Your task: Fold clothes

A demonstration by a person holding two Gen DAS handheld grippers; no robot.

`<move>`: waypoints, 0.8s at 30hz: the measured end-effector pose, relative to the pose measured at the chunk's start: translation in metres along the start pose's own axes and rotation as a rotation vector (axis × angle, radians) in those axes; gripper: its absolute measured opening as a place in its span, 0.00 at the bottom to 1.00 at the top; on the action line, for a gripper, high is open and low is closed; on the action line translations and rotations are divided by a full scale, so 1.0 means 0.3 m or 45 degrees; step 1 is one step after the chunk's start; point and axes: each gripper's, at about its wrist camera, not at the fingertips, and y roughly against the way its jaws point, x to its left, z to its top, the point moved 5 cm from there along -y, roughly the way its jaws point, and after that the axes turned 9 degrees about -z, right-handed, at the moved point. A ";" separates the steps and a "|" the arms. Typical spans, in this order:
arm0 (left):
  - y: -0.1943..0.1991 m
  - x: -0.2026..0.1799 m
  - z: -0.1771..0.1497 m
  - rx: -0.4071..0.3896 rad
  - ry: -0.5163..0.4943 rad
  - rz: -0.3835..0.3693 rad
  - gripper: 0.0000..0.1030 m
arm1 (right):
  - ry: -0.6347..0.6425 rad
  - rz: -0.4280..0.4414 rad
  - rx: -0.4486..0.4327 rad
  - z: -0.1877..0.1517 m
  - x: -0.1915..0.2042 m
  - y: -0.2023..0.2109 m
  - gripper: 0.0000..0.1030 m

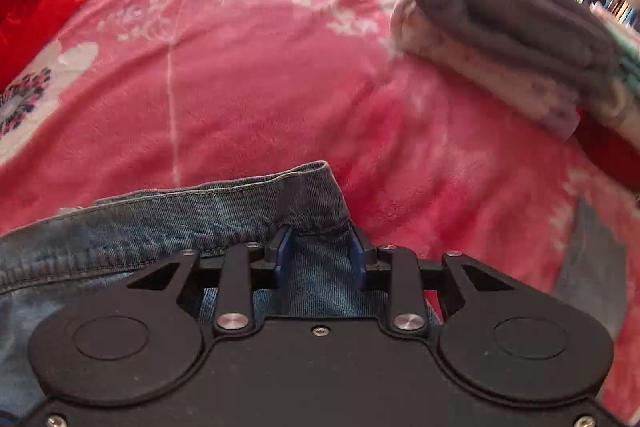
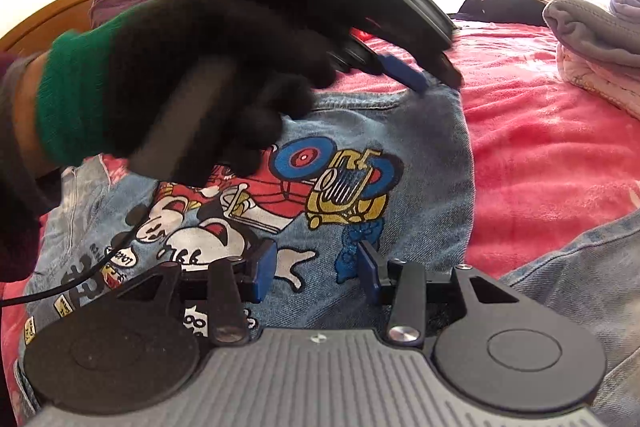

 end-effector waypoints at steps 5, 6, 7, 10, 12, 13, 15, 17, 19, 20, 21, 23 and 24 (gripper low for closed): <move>0.113 0.014 0.042 -0.158 0.081 -0.120 0.29 | 0.014 -0.009 -0.001 -0.001 0.007 -0.003 0.44; 0.123 0.021 0.048 -0.184 0.108 -0.135 0.29 | 0.022 -0.011 -0.003 -0.001 0.010 -0.001 0.44; 0.115 0.026 0.052 -0.194 0.127 -0.135 0.29 | 0.031 -0.015 -0.005 0.000 0.014 0.000 0.44; 0.027 0.035 0.056 -0.136 0.178 -0.100 0.29 | 0.040 -0.016 -0.004 -0.001 0.019 -0.001 0.44; -0.028 0.021 0.057 -0.085 0.115 -0.057 0.35 | 0.046 -0.017 -0.003 -0.002 0.023 -0.002 0.44; -0.022 0.010 0.061 -0.086 0.090 -0.060 0.39 | 0.049 -0.017 -0.002 -0.002 0.025 -0.002 0.45; 0.032 0.008 0.067 -0.116 0.129 -0.098 0.40 | 0.055 -0.018 -0.002 -0.003 0.028 -0.003 0.45; 0.119 0.024 0.051 -0.189 0.151 -0.135 0.40 | 0.060 -0.018 -0.001 -0.003 0.031 -0.004 0.46; 0.220 0.072 0.012 -0.263 0.156 -0.128 0.40 | 0.057 -0.014 -0.004 0.000 0.030 -0.001 0.46; 0.268 0.119 -0.012 -0.289 0.170 -0.093 0.40 | 0.053 -0.015 -0.009 0.002 0.028 0.004 0.46; 0.316 0.172 -0.035 -0.314 0.191 -0.049 0.40 | 0.048 -0.016 -0.016 0.002 0.020 0.016 0.46; 0.402 0.301 -0.085 -0.360 0.243 0.083 0.40 | 0.039 -0.018 -0.036 0.007 0.016 0.032 0.46; 0.437 0.367 -0.106 -0.382 0.271 0.154 0.39 | 0.034 -0.020 -0.047 0.009 0.012 0.037 0.46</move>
